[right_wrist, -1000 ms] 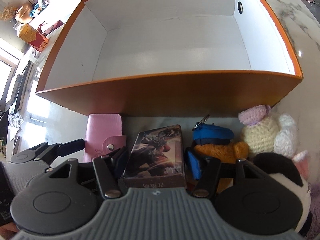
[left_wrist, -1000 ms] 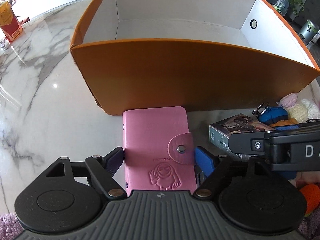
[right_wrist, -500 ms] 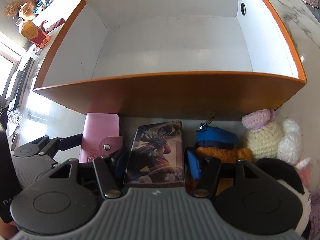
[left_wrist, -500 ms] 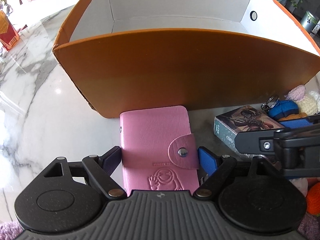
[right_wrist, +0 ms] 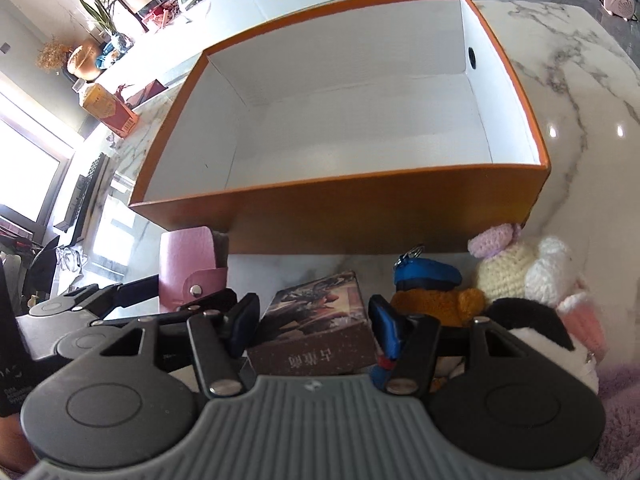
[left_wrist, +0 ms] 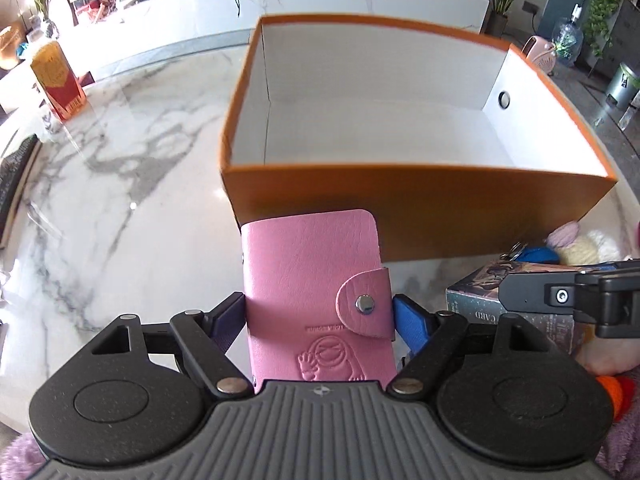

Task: Organize objects
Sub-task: 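Carry the pink wallet and photo-card box over the orange box with both tools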

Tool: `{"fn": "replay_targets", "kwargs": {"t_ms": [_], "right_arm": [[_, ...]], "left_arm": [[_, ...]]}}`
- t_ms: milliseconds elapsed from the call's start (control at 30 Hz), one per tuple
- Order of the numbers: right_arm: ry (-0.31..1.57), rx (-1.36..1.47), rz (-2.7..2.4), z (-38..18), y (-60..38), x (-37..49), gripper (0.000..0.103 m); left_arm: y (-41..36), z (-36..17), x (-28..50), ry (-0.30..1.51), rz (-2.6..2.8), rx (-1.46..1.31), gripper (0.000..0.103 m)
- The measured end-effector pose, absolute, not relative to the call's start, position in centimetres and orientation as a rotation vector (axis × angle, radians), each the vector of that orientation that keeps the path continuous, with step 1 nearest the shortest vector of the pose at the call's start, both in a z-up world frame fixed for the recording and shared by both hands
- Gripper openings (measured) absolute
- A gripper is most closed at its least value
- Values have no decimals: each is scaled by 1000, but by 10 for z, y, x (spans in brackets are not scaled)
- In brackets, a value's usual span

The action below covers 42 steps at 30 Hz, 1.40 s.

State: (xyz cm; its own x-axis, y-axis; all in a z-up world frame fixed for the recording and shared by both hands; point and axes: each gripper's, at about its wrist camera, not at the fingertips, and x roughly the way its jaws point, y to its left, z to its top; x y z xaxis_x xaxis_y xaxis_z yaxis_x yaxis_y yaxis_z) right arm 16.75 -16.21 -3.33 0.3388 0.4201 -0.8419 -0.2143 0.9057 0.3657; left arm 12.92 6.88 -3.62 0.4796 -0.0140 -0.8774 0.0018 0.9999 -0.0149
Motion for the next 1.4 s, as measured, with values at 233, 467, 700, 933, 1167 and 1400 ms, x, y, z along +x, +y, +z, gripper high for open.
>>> {"fn": "replay_targets", "kwargs": {"t_ms": [233,467,700,933,1167,1400], "right_arm": [[1049,204,459,3,-168,152,62],[920,186,481,44,-170,155,62],[866,159,439,57,-165,186,62],[933,153,363,32,-157,235,61],[1033,151,318,-6,-155,262,61],[1104,156,310,-34,-156,273,62]], "left_arm": [[78,-10,109,1022,-65,-54,91],[65,34,120,910,-119,-58,91],[61,54,171,870,-91,0,91],[43,30,229,966,-93,97,91],[22,-8,250,1062,-83,274,91],[9,-32,254,1124,-72,403,92]]}}
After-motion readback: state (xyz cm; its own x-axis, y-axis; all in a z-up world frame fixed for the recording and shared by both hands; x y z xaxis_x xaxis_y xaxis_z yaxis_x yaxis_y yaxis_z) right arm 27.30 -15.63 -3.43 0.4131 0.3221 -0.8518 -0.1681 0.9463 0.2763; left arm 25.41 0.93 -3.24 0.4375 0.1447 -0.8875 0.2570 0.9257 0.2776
